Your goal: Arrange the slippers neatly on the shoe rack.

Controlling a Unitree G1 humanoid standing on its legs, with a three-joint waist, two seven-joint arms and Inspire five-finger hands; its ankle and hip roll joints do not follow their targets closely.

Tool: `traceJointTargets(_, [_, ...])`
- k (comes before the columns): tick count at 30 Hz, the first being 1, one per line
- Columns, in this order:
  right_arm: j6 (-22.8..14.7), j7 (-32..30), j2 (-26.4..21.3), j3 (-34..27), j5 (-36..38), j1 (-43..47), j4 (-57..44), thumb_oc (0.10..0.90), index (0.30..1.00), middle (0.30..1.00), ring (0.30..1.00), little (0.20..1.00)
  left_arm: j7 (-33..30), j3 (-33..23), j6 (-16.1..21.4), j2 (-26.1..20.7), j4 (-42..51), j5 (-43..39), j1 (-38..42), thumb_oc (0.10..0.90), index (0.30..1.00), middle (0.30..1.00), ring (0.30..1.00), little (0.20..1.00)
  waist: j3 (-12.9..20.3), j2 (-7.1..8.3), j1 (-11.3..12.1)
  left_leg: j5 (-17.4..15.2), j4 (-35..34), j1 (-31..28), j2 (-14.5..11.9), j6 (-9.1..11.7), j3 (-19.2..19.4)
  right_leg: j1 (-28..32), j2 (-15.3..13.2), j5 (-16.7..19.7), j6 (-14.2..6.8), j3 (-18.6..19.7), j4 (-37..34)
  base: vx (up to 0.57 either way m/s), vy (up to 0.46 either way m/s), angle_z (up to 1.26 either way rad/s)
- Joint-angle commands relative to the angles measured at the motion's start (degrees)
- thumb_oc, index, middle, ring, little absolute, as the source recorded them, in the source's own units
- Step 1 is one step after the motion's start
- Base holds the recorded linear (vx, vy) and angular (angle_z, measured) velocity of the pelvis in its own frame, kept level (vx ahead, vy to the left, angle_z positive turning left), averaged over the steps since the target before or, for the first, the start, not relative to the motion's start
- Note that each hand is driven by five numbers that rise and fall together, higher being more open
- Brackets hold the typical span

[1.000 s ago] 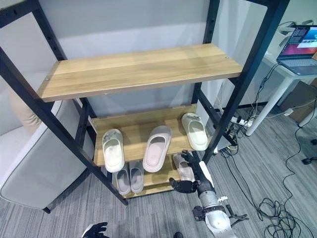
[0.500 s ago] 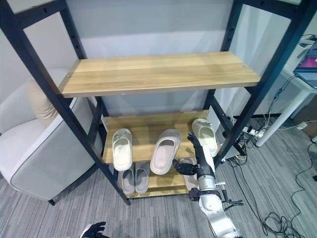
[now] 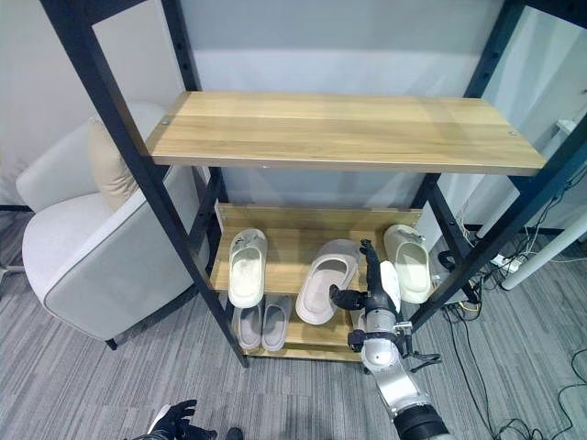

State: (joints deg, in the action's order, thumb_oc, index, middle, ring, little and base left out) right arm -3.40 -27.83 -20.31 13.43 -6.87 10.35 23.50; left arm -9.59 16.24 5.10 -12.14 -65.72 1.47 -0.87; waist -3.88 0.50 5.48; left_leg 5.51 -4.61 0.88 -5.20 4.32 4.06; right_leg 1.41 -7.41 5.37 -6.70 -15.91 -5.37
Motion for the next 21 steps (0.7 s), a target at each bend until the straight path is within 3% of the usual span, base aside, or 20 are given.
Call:
traceJointTargets(1, [-3.0, -6.1, -0.7, -3.4, -2.4, 12.5, -0.7, 0.8, 0.9, 0.9, 0.9, 0.9, -0.8, 5.7, -0.7, 3.9, -5.3, 3.7, 1.4, 0.8, 0.9, 0.9, 0.9, 0.9, -3.8, 0.88, 2.4, -4.9, -0.4, -1.1, 2.8, -1.1, -1.7, 2.1, 0.0, -5.1, -2.4, 0.8, 0.4, -0.04, 0.008, 0.11])
traceJointTargets(2, [-2.7, -6.3, -1.0, -3.2, -2.4, 13.5, 0.5, 0.8, 0.9, 0.9, 0.9, 0.9, -0.8, 5.9, -0.7, 3.8, -5.3, 3.6, 1.5, 0.8, 0.9, 0.9, 0.9, 0.9, -3.9, 0.94, 2.7, -4.9, -0.4, -0.9, 2.8, -1.1, -1.9, 1.9, -0.1, -5.1, -2.4, 0.7, 0.4, -0.02, 0.004, 0.07])
traceJointTargets(3, [-2.8, -6.4, -1.0, -3.1, -2.3, 13.6, 0.7, 0.593, 0.589, 0.589, 0.589, 0.589, -0.8, 5.9, -0.7, 3.9, -5.3, 3.6, 1.6, 0.8, 0.9, 0.9, 0.9, 0.9, -3.9, 0.93, 2.6, -4.8, -0.4, -0.9, 2.8, -1.1, -1.9, 1.9, -0.1, -5.1, -2.4, 0.7, 0.4, -0.04, 0.0, 0.05])
traceJointTargets(4, [-2.2, -6.3, -1.2, -3.0, -1.8, 15.1, 2.4, 0.566, 0.549, 0.549, 0.549, 0.549, -1.0, 6.1, -0.8, 3.7, -5.3, 3.5, 1.8, 0.8, 0.9, 0.9, 0.9, 0.9, -4.2, 1.06, 3.0, -4.6, -0.4, -0.4, 2.9, -1.0, -2.2, 1.6, -0.1, -5.0, -2.3, 0.5, 0.4, -0.04, -0.001, 0.04])
traceJointTargets(5, [-2.0, -6.0, -1.5, -2.7, -1.7, 15.7, 3.4, 0.4, 0.3, 0.3, 0.3, 0.3, -1.0, 6.1, -0.8, 3.7, -5.3, 3.4, 1.9, 0.8, 0.9, 0.9, 0.9, 0.9, -4.2, 1.1, 3.1, -4.6, -0.4, -0.3, 2.9, -1.0, -2.3, 1.5, -0.1, -4.9, -2.3, 0.4, 0.4, -0.04, -0.006, 0.09])
traceJointTargets(14, [-2.2, -2.1, -3.8, -2.2, -0.1, 15.5, 3.8, 0.4, 0.3, 0.3, 0.3, 0.3, 0.0, 5.6, -1.1, 3.6, -6.1, 3.8, 1.5, 0.8, 0.9, 0.9, 0.9, 0.9, -4.0, 1.29, 3.1, -4.5, -0.4, -0.2, 2.8, -0.7, -2.7, 1.9, -0.4, -4.9, -2.3, -0.2, 0.4, 0.0, 0.0, 0.07])
traceJointTargets(21, [-4.5, 3.8, -5.4, -4.1, -0.9, 6.4, -8.8, 0.4, 0.3, 0.3, 0.3, 0.3, 1.0, 3.3, -1.3, 3.8, -6.4, 4.8, 0.8, 0.8, 0.9, 0.9, 0.9, 0.9, -3.1, 0.81, 1.5, -4.7, -0.4, -1.2, 2.6, -0.5, -2.5, 2.6, -0.5, -4.9, -2.4, -0.3, 0.4, 0.0, -0.001, 0.0])
